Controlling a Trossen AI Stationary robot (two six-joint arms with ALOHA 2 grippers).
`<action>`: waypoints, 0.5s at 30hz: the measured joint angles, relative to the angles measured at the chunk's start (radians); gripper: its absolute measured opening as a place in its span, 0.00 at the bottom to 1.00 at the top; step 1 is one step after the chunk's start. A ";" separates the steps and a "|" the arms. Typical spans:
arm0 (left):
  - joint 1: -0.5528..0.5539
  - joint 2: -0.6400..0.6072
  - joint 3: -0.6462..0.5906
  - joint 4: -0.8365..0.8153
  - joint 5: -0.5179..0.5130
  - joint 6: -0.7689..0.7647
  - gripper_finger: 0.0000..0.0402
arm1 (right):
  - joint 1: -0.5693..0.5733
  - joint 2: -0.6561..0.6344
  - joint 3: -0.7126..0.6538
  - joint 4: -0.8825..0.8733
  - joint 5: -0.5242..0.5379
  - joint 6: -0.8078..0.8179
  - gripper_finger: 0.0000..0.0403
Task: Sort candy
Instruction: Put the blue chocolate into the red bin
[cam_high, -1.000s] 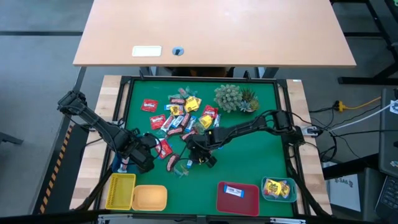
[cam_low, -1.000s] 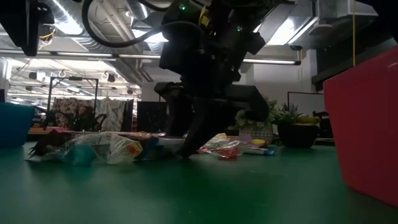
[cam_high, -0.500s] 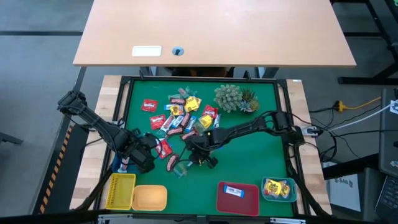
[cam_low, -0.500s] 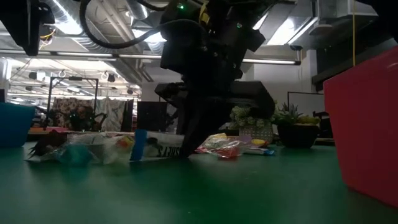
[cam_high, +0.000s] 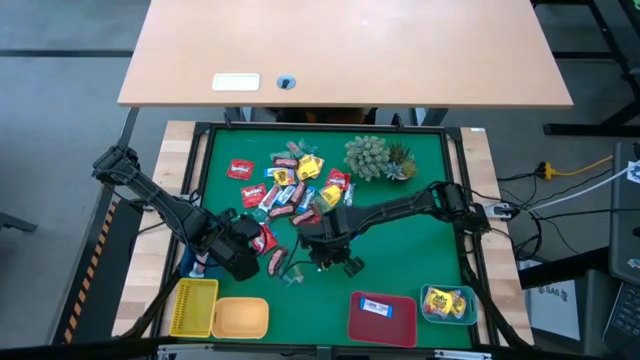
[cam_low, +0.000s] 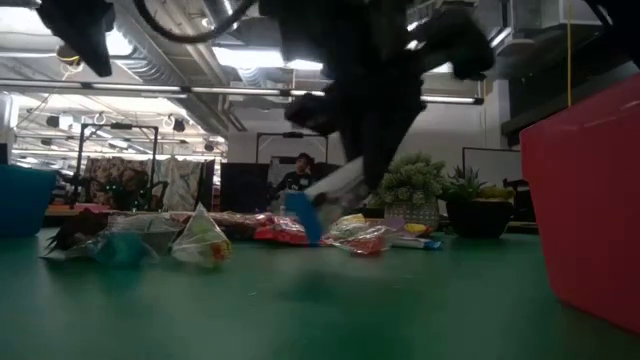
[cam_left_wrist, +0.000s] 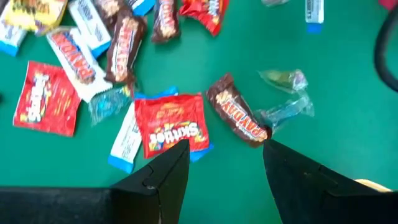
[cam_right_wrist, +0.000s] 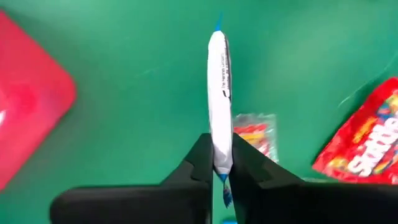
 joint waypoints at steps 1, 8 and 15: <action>0.000 0.000 0.000 0.009 -0.002 0.013 0.47 | 0.009 0.000 0.010 -0.021 0.010 0.013 0.04; 0.000 0.000 0.000 0.081 -0.019 0.088 0.47 | 0.058 -0.017 0.033 -0.120 0.052 0.124 0.11; 0.000 0.000 0.000 0.097 -0.020 0.098 0.47 | 0.083 -0.033 0.034 -0.247 0.067 0.144 0.07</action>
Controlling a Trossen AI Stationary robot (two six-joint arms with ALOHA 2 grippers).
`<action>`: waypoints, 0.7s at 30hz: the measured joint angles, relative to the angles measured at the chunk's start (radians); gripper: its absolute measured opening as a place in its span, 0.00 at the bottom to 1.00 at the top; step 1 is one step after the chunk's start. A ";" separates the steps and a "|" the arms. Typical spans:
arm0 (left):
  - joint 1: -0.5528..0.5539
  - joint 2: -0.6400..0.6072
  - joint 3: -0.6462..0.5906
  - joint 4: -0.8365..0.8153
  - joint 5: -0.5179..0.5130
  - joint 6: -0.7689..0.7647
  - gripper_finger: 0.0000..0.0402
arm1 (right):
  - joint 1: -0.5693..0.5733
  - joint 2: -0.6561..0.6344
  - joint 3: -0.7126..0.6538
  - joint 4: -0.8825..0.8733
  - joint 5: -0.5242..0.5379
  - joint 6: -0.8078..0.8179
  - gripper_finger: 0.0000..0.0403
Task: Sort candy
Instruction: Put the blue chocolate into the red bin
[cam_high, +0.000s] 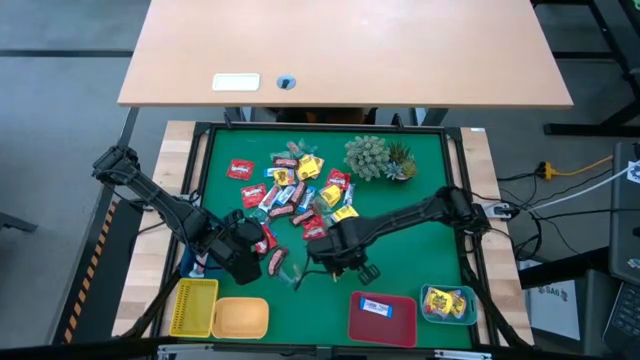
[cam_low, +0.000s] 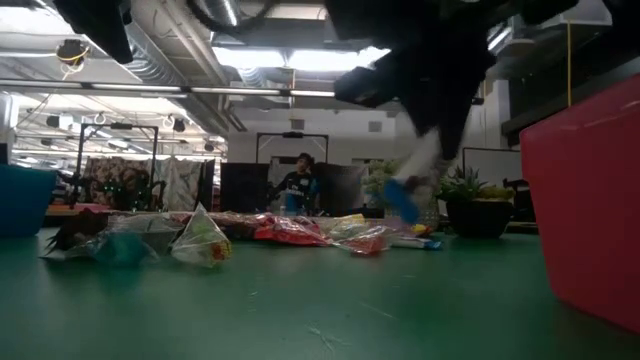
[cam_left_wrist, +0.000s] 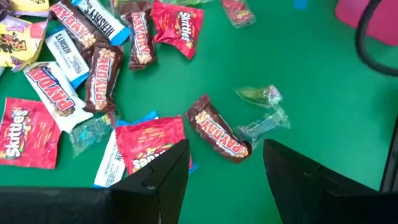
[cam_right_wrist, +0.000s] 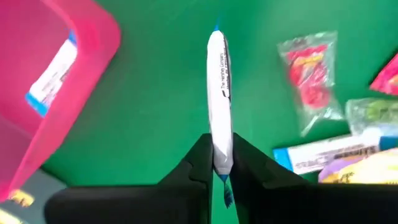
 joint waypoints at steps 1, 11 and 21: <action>0.000 0.000 0.000 0.001 -0.003 0.009 0.47 | 0.001 -0.001 0.001 -0.010 -0.009 0.000 0.06; 0.000 0.000 0.000 0.014 -0.049 0.023 0.47 | 0.067 -0.005 0.002 -0.117 -0.116 0.109 0.10; 0.000 0.000 0.000 0.015 -0.069 0.092 0.47 | 0.129 -0.005 0.060 -0.165 -0.018 0.252 0.06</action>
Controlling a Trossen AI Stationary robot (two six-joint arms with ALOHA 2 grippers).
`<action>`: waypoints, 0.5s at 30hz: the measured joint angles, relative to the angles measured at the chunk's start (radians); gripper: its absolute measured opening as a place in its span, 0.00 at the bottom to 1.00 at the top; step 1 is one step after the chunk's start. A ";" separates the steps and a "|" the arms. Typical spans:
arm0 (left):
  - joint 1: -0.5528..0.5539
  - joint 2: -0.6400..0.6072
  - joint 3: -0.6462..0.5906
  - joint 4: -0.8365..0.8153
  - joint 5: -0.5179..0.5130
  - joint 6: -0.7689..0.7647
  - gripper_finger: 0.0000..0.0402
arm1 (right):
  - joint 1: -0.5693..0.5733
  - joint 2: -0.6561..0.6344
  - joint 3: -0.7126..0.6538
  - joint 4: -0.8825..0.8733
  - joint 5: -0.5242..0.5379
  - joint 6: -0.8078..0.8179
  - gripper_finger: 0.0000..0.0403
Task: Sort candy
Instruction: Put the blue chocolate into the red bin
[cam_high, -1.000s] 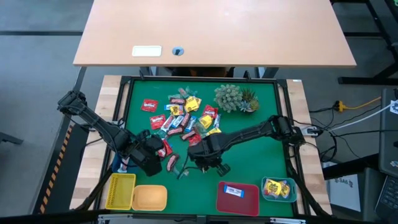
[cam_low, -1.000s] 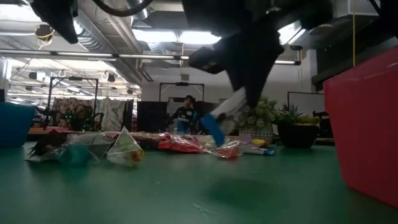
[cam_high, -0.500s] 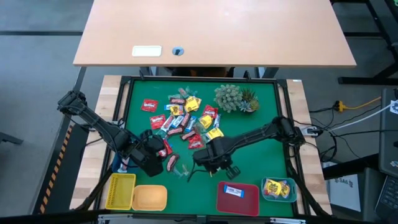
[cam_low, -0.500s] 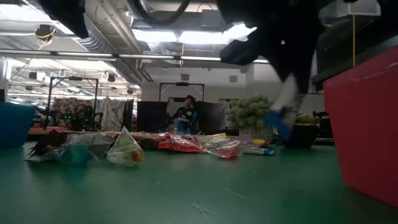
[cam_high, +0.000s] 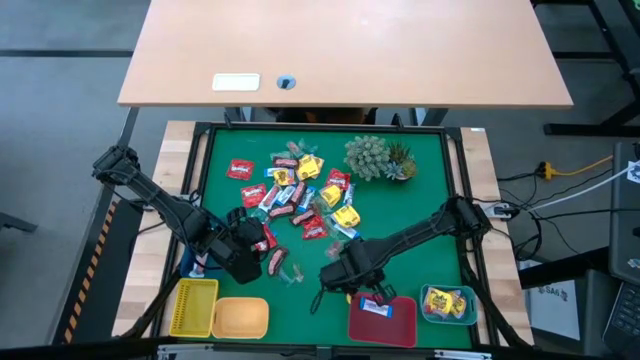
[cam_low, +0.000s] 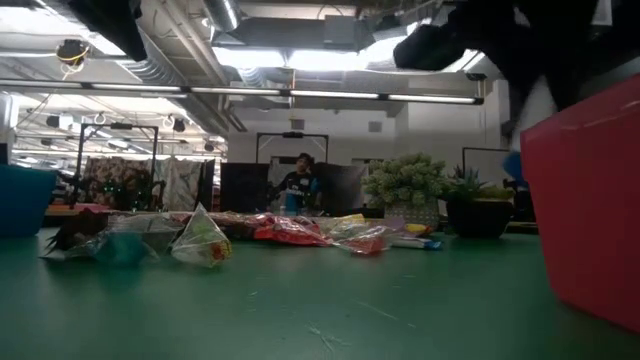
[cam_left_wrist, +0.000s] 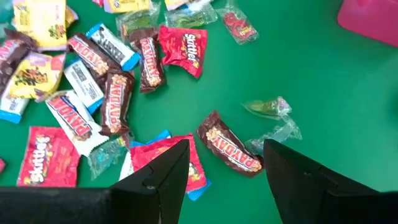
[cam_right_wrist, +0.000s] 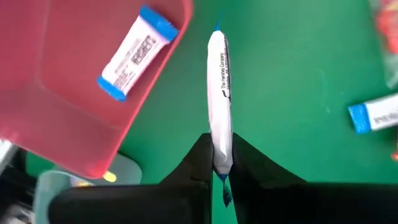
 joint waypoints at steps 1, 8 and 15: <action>0.000 0.000 0.000 0.000 -0.001 0.007 0.47 | 0.005 0.000 0.020 -0.008 0.001 0.033 0.06; 0.000 0.000 0.000 0.000 -0.003 0.052 0.47 | 0.057 -0.001 0.154 -0.008 -0.040 0.205 0.08; 0.000 0.000 0.000 0.001 -0.007 0.052 0.47 | 0.130 -0.001 0.163 0.013 -0.068 0.382 0.09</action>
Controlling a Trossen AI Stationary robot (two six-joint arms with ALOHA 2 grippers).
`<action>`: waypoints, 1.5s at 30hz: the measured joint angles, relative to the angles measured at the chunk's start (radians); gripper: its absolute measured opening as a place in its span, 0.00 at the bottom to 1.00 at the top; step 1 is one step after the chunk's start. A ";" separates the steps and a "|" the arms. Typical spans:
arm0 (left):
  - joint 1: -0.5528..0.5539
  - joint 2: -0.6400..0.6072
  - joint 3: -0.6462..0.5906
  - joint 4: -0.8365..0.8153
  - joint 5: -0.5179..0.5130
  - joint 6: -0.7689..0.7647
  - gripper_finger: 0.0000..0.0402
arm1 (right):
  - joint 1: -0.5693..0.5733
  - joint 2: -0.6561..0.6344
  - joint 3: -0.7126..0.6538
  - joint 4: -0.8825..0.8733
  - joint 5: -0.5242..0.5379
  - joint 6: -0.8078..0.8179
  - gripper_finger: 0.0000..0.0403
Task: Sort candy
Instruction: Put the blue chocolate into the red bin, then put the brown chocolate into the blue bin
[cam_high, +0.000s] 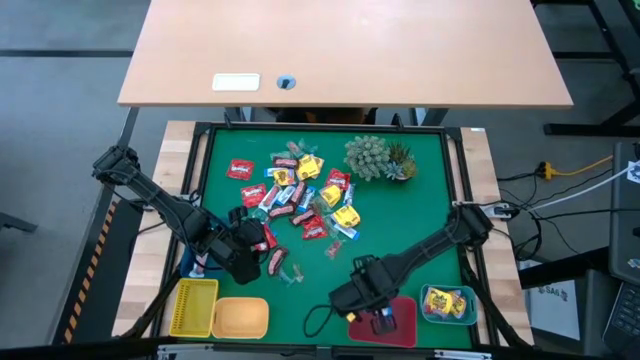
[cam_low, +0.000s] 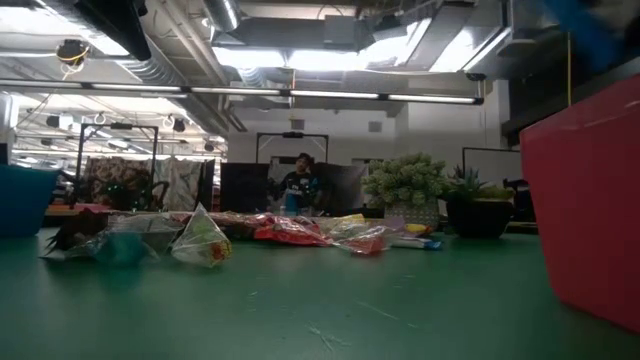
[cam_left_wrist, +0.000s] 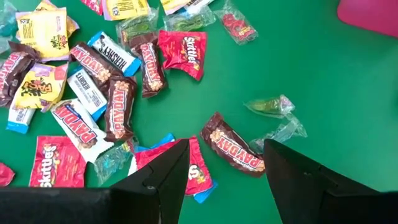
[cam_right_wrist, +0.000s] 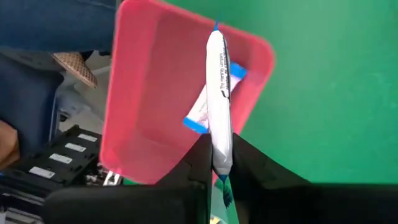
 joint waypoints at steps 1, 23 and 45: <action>0.000 0.000 0.000 0.001 0.000 0.000 0.47 | 0.009 0.000 0.000 0.000 0.000 0.014 0.10; -0.007 0.008 0.000 0.164 0.008 -0.133 0.47 | 0.073 0.000 0.000 -0.007 0.037 0.046 0.38; 0.041 0.339 0.000 0.150 0.085 -0.402 0.47 | 0.265 -0.118 -0.001 -0.008 0.368 0.026 0.39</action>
